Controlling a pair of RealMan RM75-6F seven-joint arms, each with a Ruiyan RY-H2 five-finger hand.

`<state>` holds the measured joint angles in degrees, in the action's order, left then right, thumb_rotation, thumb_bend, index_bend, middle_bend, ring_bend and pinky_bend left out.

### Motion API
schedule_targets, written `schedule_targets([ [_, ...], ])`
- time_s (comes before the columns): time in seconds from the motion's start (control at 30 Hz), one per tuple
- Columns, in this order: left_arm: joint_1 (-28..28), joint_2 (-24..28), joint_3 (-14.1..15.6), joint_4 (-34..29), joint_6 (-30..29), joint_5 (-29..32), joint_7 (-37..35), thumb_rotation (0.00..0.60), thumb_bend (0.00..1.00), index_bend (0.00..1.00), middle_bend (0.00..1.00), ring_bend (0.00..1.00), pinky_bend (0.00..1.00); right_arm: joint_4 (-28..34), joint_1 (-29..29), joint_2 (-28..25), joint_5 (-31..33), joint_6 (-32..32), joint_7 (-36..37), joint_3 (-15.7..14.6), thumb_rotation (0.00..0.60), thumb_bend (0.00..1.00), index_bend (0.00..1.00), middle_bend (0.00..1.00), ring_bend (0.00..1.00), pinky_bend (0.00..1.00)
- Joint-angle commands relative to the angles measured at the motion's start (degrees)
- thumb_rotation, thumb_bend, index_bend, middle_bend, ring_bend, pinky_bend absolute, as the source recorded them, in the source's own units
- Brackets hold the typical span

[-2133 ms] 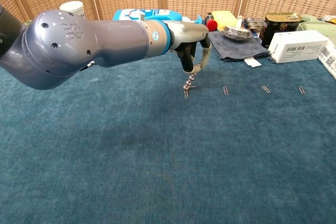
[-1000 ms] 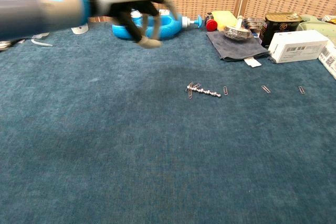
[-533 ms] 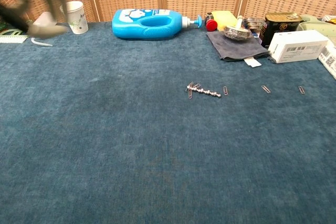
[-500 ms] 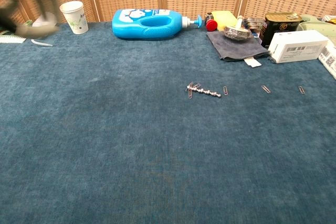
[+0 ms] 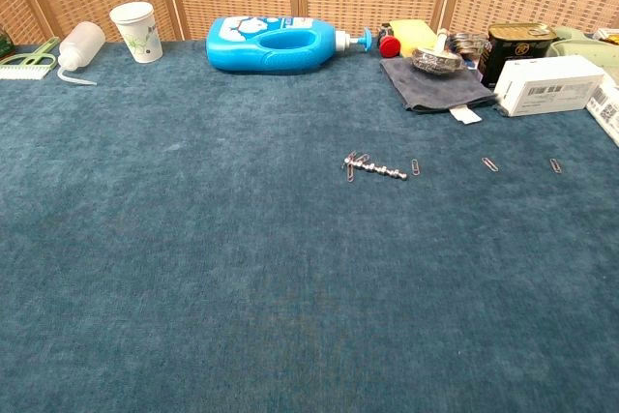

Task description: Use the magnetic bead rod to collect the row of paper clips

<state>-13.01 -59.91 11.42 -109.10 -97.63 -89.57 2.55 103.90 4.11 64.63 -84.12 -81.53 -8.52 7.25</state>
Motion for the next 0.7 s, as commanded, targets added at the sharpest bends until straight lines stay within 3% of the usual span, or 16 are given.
schedule_targets([
  [0.03, 2.36, 1.07, 0.7, 1.47, -0.86, -1.27, -1.74, 0.578, 0.3, 0.42, 0.45, 0.45, 0.77, 1.23, 1.99, 1.28, -0.4, 1.15, -1.98, 0.77, 0.6, 0.39, 0.05, 0.15, 0.09, 0.37],
  [0.33, 4.63, 1.73, -0.97, 3.1, -0.84, -3.16, -5.3, 0.577, 0.3, 0.44, 0.45, 0.45, 0.77, 4.1, 9.15, 4.33, 1.22, 7.34, -6.48, 3.85, 0.6, 0.39, 0.05, 0.15, 0.09, 0.4],
  [0.47, 4.77, 2.17, -1.83, 3.48, 0.23, -3.57, -6.82, 0.575, 0.3, 0.44, 0.45, 0.45, 0.77, 3.57, 13.28, 7.04, 4.73, 11.43, -8.22, 5.82, 0.6, 0.39, 0.04, 0.16, 0.1, 0.44],
  [0.7, 4.44, 2.99, -3.4, 3.68, 2.25, -3.5, -9.1, 0.577, 0.3, 0.44, 0.45, 0.45, 0.77, 1.1, 18.64, 11.88, 10.92, 15.02, -13.23, 8.35, 0.6, 0.39, 0.04, 0.29, 0.24, 0.66],
])
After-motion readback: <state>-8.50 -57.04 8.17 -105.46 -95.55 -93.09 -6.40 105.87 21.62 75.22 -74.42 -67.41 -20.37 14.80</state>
